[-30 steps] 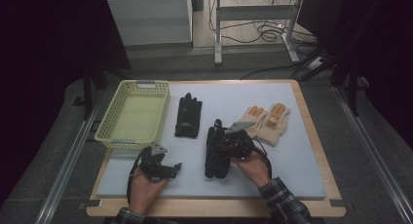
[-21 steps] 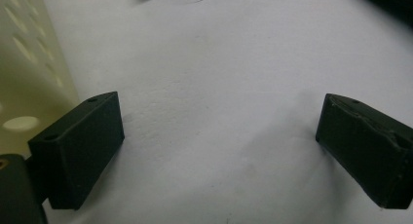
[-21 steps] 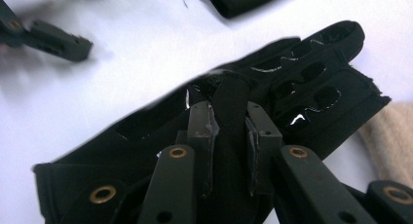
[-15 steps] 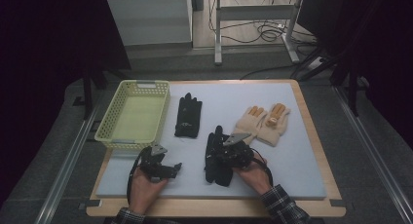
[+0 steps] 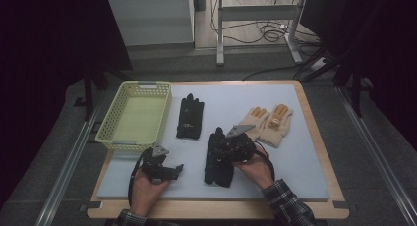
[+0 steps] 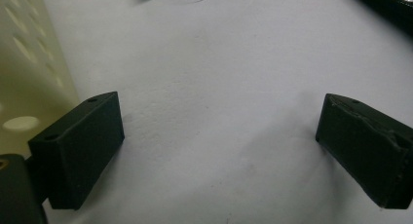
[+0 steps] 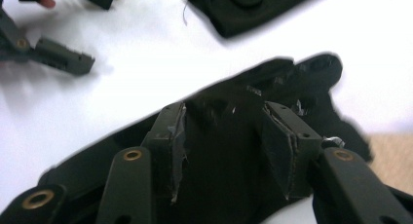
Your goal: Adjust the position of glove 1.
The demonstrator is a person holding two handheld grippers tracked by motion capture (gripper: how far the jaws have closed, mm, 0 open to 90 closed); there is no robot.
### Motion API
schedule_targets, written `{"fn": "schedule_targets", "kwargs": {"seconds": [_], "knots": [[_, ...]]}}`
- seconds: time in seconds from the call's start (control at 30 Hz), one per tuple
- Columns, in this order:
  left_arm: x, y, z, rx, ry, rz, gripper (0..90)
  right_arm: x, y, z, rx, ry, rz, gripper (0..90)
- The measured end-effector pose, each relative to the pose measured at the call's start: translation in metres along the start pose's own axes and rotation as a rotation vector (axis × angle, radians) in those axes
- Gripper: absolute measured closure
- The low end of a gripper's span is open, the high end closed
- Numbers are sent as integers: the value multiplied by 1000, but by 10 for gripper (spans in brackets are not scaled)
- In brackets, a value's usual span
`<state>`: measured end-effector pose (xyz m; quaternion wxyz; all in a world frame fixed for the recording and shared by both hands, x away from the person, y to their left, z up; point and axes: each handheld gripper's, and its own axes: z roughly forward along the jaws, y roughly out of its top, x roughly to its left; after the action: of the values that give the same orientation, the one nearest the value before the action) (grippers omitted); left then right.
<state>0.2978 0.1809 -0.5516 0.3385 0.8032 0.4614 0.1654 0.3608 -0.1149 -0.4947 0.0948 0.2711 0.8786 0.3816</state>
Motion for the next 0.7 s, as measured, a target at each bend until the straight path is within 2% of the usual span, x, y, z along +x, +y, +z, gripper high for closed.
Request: {"fn": "schedule_targets", "kwargs": {"seconds": [0.1, 0.3, 0.53, 0.7], "knots": [[0, 0, 0, -2, 0, -2, 35, -1, 9, 0, -17, 12, 1, 485], [0, 0, 0, 0, -1, -3, 35, -10, 26, 10, -18, 0, 6, 477], [0, 0, 0, 1, -1, -2, 35, -21, 51, 35, -7, -18, -11, 473], [0, 0, 0, 0, -2, -2, 35, -26, 69, 54, 5, -13, -27, 477]]}}
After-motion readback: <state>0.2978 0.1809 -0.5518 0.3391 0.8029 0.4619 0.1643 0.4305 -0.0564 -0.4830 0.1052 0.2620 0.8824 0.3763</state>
